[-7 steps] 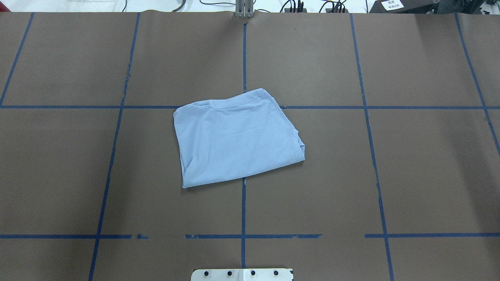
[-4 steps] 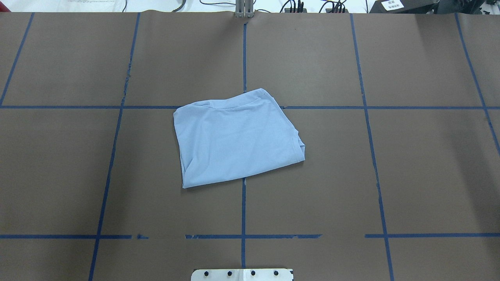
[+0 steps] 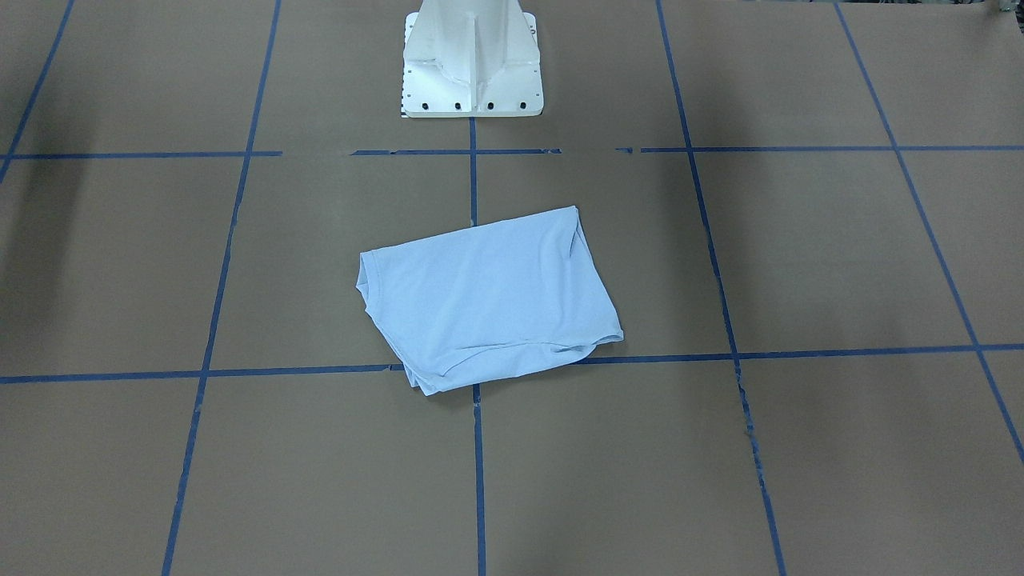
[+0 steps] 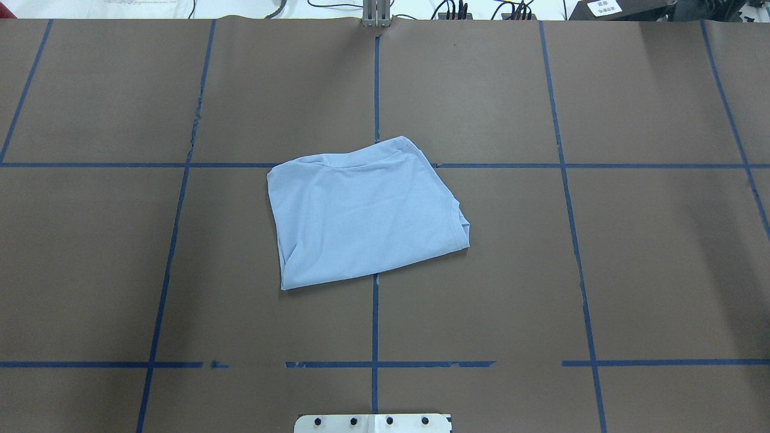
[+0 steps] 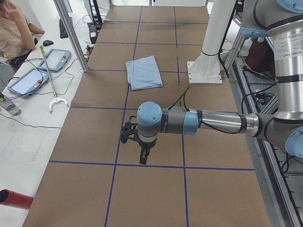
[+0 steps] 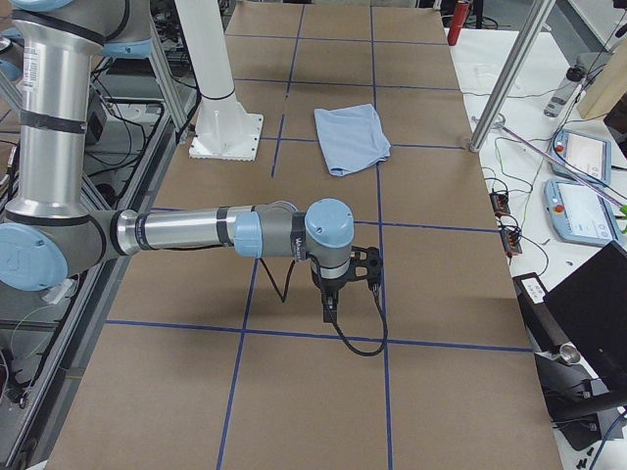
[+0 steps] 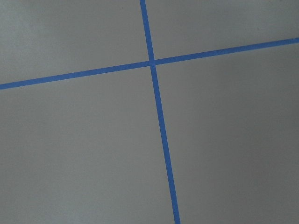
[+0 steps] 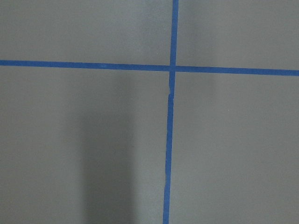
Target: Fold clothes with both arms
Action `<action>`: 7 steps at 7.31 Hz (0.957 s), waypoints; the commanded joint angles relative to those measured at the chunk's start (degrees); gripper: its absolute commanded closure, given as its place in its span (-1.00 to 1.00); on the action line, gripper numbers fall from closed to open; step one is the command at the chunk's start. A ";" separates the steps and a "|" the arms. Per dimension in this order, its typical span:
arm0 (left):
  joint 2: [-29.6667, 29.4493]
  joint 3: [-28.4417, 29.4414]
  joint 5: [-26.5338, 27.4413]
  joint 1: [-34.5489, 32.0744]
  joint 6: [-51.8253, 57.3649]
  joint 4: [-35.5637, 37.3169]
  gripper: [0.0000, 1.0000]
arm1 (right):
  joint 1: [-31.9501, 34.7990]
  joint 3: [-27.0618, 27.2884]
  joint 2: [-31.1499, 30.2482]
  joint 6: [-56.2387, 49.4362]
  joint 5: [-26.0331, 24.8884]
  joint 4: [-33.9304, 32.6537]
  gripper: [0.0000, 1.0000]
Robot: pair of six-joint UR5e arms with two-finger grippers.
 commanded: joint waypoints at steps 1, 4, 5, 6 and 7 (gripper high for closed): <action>0.01 0.10 -0.02 0.00 0.00 -0.13 -1.00 | 0.02 -0.07 -0.07 -0.26 -0.10 0.72 -1.00; 0.01 -0.08 0.07 0.00 0.00 -0.13 -1.00 | 0.02 -0.25 -0.33 0.09 0.25 1.96 -1.00; 0.01 -0.17 0.07 0.00 0.00 -0.04 -1.00 | 0.02 -0.07 -0.33 0.26 0.34 1.96 -1.00; -0.08 -0.17 0.07 0.00 0.00 -0.13 -1.00 | 0.02 -0.07 -0.33 0.27 0.25 1.96 -1.00; 0.01 -0.08 0.15 0.00 0.00 -0.30 -1.00 | -0.06 0.02 -0.25 0.44 0.25 1.96 -1.00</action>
